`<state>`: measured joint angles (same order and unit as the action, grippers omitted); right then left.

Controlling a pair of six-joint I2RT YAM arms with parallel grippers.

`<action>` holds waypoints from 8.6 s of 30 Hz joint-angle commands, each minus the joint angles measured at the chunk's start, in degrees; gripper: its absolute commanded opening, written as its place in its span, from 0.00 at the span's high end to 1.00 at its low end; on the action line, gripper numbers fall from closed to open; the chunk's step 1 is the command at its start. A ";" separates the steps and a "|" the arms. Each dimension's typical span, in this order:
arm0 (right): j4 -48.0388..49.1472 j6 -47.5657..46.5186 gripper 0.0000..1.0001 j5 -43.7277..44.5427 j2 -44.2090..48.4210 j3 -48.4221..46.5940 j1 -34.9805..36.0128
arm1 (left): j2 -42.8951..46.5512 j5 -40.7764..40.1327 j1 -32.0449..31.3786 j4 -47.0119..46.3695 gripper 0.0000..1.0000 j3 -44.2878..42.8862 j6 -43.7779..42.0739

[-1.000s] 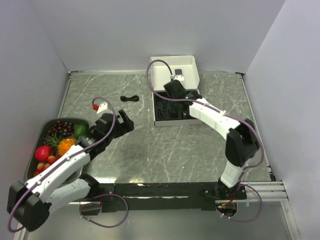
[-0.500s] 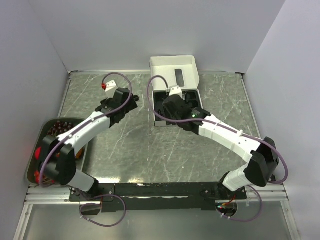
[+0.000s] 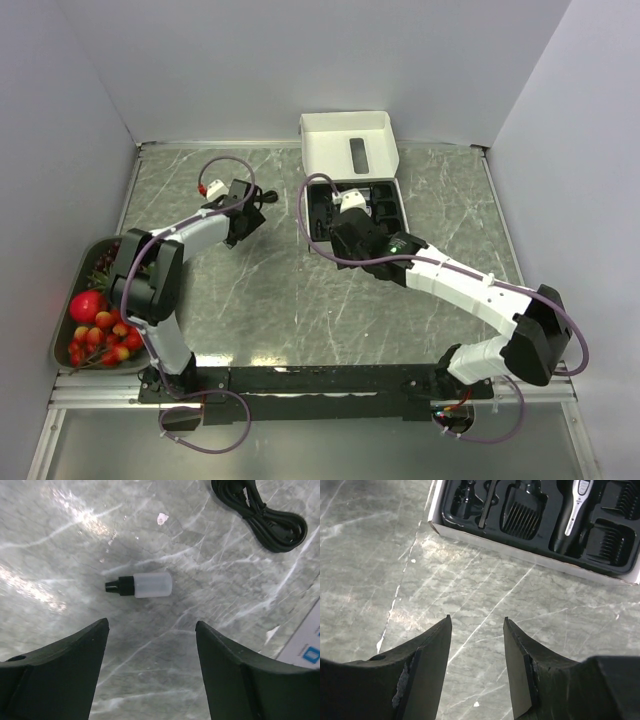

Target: Sort the hair-cutting tools

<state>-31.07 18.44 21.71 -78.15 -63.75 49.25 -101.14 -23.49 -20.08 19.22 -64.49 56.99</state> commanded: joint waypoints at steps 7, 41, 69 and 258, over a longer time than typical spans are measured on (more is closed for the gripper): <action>2.94 -0.77 0.46 -2.73 3.18 2.84 0.84 | -0.46 0.99 -0.14 -1.47 0.21 -1.61 17.26; 3.56 -1.39 0.45 -4.93 3.97 4.95 3.66 | -13.55 5.12 6.10 15.39 0.22 -10.91 38.10; 3.74 -0.86 0.45 -5.72 4.41 5.03 4.09 | -14.88 7.31 8.12 13.47 0.91 -8.72 32.31; 12.52 0.02 1.00 -12.31 -41.91 -29.33 -11.37 | 52.72 0.99 -18.16 10.66 0.01 13.16 -9.18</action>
<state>-18.50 18.57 8.29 -118.06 -90.85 38.35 -48.27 -21.37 -38.28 31.11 -51.05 48.82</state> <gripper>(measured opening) 0.007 0.994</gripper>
